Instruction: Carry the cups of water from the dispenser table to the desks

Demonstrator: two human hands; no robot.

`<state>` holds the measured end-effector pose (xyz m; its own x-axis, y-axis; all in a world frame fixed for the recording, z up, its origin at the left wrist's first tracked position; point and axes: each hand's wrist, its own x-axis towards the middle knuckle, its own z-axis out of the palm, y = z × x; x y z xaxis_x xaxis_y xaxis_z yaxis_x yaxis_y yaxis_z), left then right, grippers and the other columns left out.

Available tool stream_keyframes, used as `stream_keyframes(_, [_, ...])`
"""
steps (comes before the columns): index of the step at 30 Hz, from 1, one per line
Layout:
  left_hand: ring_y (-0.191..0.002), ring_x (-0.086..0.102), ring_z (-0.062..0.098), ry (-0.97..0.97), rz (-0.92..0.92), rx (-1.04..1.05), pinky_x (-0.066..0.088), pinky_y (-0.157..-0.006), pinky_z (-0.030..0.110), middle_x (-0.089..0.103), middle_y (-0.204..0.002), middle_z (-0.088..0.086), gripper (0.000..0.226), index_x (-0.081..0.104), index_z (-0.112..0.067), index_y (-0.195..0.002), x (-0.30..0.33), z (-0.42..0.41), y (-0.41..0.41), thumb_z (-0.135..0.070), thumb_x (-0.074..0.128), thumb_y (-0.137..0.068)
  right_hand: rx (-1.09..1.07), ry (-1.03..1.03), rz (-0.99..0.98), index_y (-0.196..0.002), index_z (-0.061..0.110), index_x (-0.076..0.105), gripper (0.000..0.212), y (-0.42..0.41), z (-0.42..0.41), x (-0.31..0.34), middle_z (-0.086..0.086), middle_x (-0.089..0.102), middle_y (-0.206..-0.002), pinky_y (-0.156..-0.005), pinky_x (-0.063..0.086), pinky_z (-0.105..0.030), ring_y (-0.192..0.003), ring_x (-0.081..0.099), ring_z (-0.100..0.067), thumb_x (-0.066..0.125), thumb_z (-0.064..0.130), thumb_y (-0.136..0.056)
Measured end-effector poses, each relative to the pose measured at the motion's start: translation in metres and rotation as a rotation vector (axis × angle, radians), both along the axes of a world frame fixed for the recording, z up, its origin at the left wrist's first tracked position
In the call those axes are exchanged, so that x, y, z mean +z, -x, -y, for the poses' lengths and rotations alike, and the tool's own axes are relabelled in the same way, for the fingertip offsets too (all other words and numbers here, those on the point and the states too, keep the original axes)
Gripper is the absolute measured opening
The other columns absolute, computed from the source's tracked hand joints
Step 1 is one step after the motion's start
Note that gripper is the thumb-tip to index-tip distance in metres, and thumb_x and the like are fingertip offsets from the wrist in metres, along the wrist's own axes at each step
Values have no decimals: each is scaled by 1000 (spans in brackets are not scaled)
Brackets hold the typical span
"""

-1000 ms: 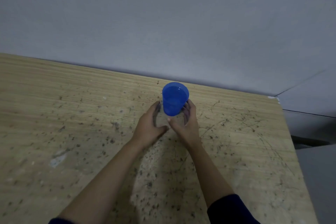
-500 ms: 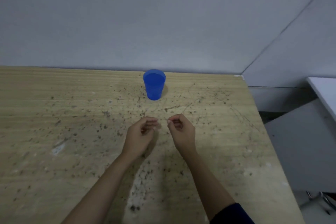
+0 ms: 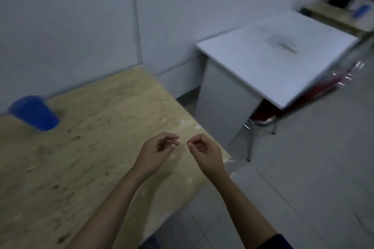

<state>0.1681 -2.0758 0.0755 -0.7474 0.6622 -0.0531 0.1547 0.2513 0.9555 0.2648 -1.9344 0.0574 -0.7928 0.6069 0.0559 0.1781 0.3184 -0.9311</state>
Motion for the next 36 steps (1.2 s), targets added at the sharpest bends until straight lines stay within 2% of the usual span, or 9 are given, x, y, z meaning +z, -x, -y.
stream_keyframes(5, [-87, 69, 9, -10, -24, -339, 50, -76, 11, 75, -93, -1, 25, 68, -17, -99, -3, -110, -104, 4, 60, -89, -295, -11, 16, -77, 17, 66, 19, -146, -67, 3, 11, 64, -70, -61, 45, -7, -63, 59, 5, 69, -1, -81])
stream_keyframes(9, [-85, 68, -2, -46, -32, -588, 50, -75, 8, 74, -92, -12, 26, 68, -24, -98, 4, -183, -186, -1, 59, -91, -532, -37, 33, -76, 15, 67, 17, -255, -105, 10, 11, 65, -71, -63, 46, -11, -64, 58, 4, 68, -1, -80])
stream_keyframes(14, [-84, 69, 3, -72, -2, -808, 54, -78, 16, 75, -90, -7, 30, 68, -24, -93, 14, -254, -267, 4, 59, -89, -777, -48, 12, -76, 19, 65, 20, -347, -141, 14, 10, 67, -74, -68, 49, -19, -68, 61, 0, 67, 0, -82])
stream_keyframes(19, [-87, 69, 12, -43, -22, -939, 53, -77, 16, 75, -93, 2, 25, 68, -19, -96, 13, -319, -308, 4, 59, -90, -884, -59, 6, -79, 23, 64, 23, -383, -187, 4, 12, 67, -77, -70, 52, -22, -72, 63, -2, 67, 1, -83])
stream_keyframes(22, [-86, 69, 11, -35, -41, -972, 50, -71, 8, 76, -93, 1, 25, 68, -22, -95, 6, -370, -318, 2, 61, -89, -910, -60, 0, -81, 24, 64, 24, -391, -230, -5, 13, 67, -78, -69, 49, -15, -74, 63, 0, 66, 0, -82])
stream_keyframes(24, [-86, 70, 10, -36, -53, -988, 51, -73, 10, 76, -92, -1, 28, 68, -26, -93, 1, -411, -321, 0, 62, -89, -918, -71, -5, -82, 24, 64, 24, -394, -265, -9, 14, 67, -79, -69, 48, -11, -76, 63, 1, 65, 1, -83])
stream_keyframes(29, [-83, 71, 10, -44, -54, -1017, 56, -77, 19, 76, -89, -6, 30, 68, -30, -92, -1, -526, -325, -1, 62, -88, -948, -68, 2, -81, 30, 62, 29, -397, -375, -3, 14, 67, -80, -71, 50, -14, -76, 63, -1, 65, 1, -84])
stream_keyframes(32, [-82, 70, 8, -15, -81, -1060, 55, -75, 15, 75, -89, -8, 25, 67, -31, -93, 10, -609, -324, -6, 63, -89, -955, -65, 5, -79, 34, 61, 33, -399, -458, 11, 13, 67, -80, -74, 52, -22, -78, 64, -3, 64, 1, -85])
stream_keyframes(36, [-79, 69, 5, -43, -108, -1072, 51, -70, 10, 74, -88, -8, 26, 67, -32, -92, 32, -717, -323, -6, 63, -89, -1012, -121, -31, -79, 34, 61, 34, -404, -564, 33, 12, 67, -80, -74, 51, -20, -78, 64, -2, 63, 1, -85])
